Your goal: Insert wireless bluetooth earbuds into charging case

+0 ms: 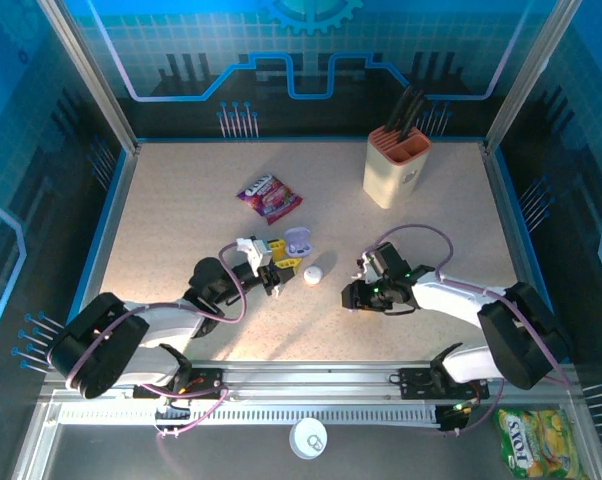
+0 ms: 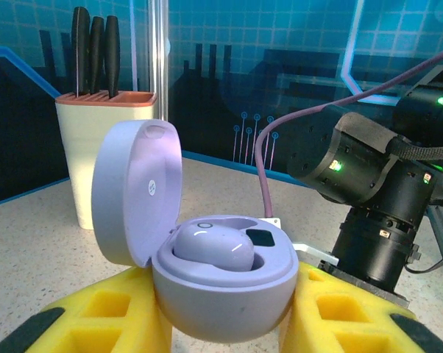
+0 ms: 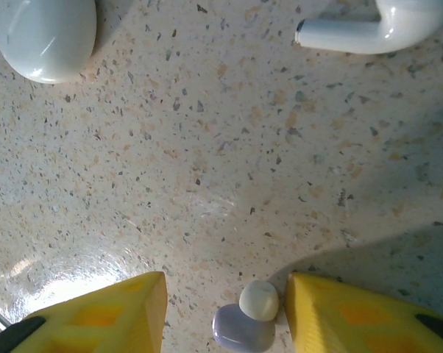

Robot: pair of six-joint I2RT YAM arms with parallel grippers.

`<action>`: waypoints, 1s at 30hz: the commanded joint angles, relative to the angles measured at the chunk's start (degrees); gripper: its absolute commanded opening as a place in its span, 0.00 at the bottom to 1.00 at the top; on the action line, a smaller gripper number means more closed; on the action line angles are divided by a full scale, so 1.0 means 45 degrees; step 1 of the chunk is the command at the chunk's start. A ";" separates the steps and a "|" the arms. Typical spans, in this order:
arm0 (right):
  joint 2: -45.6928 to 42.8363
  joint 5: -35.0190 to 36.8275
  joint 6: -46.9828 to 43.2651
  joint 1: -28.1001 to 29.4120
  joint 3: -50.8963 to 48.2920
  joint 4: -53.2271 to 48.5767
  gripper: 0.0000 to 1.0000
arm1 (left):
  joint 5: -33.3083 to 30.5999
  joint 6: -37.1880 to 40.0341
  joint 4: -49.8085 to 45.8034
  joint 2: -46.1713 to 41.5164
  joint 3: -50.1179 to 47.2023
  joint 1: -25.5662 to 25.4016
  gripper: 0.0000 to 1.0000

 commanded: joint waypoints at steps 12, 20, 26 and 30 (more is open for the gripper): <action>-0.1273 0.0134 0.1051 0.1684 -0.0889 -0.0553 0.47 | -0.0887 -0.0261 -0.1020 -0.1265 -0.0203 -0.0078 0.34; -0.2557 0.0555 0.1134 0.1766 -0.0794 -0.1517 0.47 | -0.1221 -0.0105 -0.2236 -0.2077 -0.0305 -0.0075 0.35; -0.2625 0.2307 -0.0457 0.2414 0.0570 -0.3666 0.48 | -0.1797 -0.0168 -0.2277 -0.2062 -0.0459 -0.0045 0.35; -0.1526 0.4944 -0.1393 0.3644 0.2552 -0.6283 0.47 | -0.2164 -0.0820 -0.2943 -0.2177 -0.0297 0.0577 0.34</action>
